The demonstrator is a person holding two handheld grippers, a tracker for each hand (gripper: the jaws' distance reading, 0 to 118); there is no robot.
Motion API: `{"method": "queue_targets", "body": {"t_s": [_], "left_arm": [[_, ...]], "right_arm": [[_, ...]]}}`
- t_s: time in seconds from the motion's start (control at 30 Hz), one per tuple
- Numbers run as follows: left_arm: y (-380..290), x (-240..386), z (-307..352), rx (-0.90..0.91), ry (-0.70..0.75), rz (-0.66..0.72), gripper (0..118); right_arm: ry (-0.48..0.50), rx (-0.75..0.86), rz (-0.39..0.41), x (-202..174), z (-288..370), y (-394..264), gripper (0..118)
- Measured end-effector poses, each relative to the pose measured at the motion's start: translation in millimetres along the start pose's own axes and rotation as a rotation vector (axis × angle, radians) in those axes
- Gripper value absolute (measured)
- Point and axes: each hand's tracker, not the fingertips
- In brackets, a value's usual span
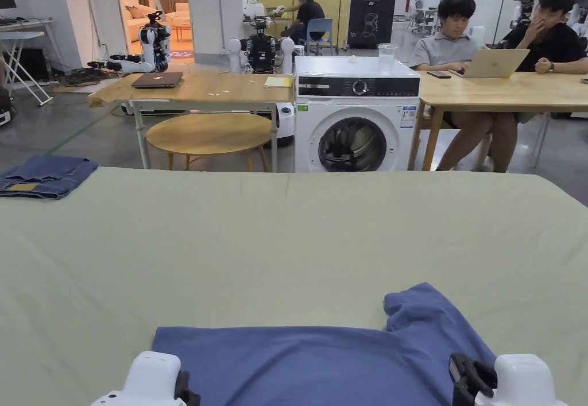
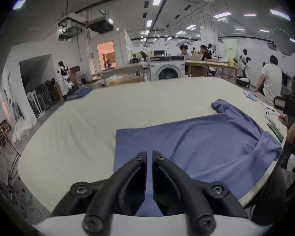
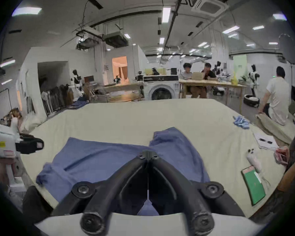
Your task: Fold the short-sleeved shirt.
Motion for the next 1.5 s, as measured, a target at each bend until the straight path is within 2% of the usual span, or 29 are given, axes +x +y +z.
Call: {"method": "queue_targets", "body": {"t_s": [0.1,0.3,0.33,0.4,0.43,0.47,0.63,0.7,0.73,0.77,0.83,0.87,0.9,0.93,0.97,1.0,1.1,1.2,1.27,1.3,1.33,1.37,1.4,1.5], "left_arm": [[7.5,-12.5,-30.6,-0.044,0.044,-0.023,2],[32.7,-55.9,-110.8,-0.114,0.119,0.007,4],[37.4,-62.6,-125.9,-0.124,0.133,-0.006,24],[44.6,-71.8,-157.2,-0.203,0.148,-0.029,86],[46.1,-76.0,-172.1,-0.225,0.144,-0.033,107],[47.2,-79.1,-183.2,-0.224,0.148,-0.032,108],[39.9,-86.1,-234.6,-0.33,0.143,0.012,108],[34.0,-81.0,-242.8,-0.365,0.134,-0.008,101],[35.5,-79.5,-237.0,-0.343,0.118,-0.012,89],[39.0,-78.6,-232.3,-0.335,0.103,-0.013,69],[47.0,-72.8,-216.1,-0.311,0.069,-0.01,5],[49.9,-68.1,-212.1,-0.299,0.081,-0.032,3],[53.4,-65.6,-206.8,-0.295,0.079,-0.04,3],[57.5,-65.3,-199.4,-0.288,0.073,-0.032,3],[60.7,-64.0,-192.9,-0.274,0.068,-0.028,3],[64.2,-62.0,-186.4,-0.258,0.062,-0.027,3],[71.0,-59.9,-174.0,-0.229,0.055,-0.031,3],[76.6,-55.9,-162.3,-0.211,0.047,-0.035,3],[78.6,-53.9,-158.2,-0.207,0.043,-0.039,3],[79.3,-52.9,-157.0,-0.206,0.042,-0.04,3],[78.7,-52.4,-157.5,-0.205,0.044,-0.042,3],[78.7,-51.7,-156.6,-0.206,0.044,-0.043,3],[78.8,-51.1,-155.2,-0.206,0.043,-0.042,3],[77.0,-50.2,-146.3,-0.197,0.047,-0.037,3]], "right_arm": [[0.011,-0.017,0.031,-5.9,-11.6,-0.2,0],[0.005,-0.072,0.023,-0.2,-35.1,-5.8,0],[-0.002,-0.082,0.027,1.5,-38.3,-7.9,0],[-0.017,-0.104,0.03,9.3,-42.6,-8.8,0],[-0.025,-0.113,0.028,12.9,-45.5,-10.4,0],[-0.034,-0.121,0.024,16.6,-48.1,-11.5,0],[-0.09,-0.183,0.005,42.4,-65.5,-10.8,0],[-0.119,-0.208,0.002,55.3,-80.3,-10.0,0],[-0.137,-0.223,-0.006,63.4,-90.4,-9.0,0],[-0.15,-0.234,-0.016,72.1,-98.8,-7.0,0],[-0.174,-0.273,-0.043,91.9,-126.7,-0.8,0],[-0.177,-0.297,-0.057,101.1,-143.0,2.0,5],[-0.151,-0.317,-0.084,111.4,-156.3,6.1,29],[-0.136,-0.34,-0.102,120.1,-173.6,8.8,80],[-0.153,-0.389,-0.093,125.3,-191.0,10.3,108],[-0.18,-0.451,-0.07,129.5,-209.7,9.8,115],[-0.252,-0.493,0.002,139.2,-240.9,5.1,113],[-0.241,-0.558,-0.057,150.2,-254.1,-5.8,111],[-0.243,-0.583,-0.077,152.0,-253.9,-11.3,77],[-0.249,-0.536,-0.07,148.1,-244.1,-10.1,75],[-0.245,-0.528,-0.061,143.7,-238.9,-6.5,55],[-0.247,-0.519,-0.054,139.9,-235.2,-4.5,25],[-0.243,-0.495,-0.031,135.4,-230.8,-3.2,1],[-0.202,-0.5,0.001,125.9,-218.4,2.5,1]]}}
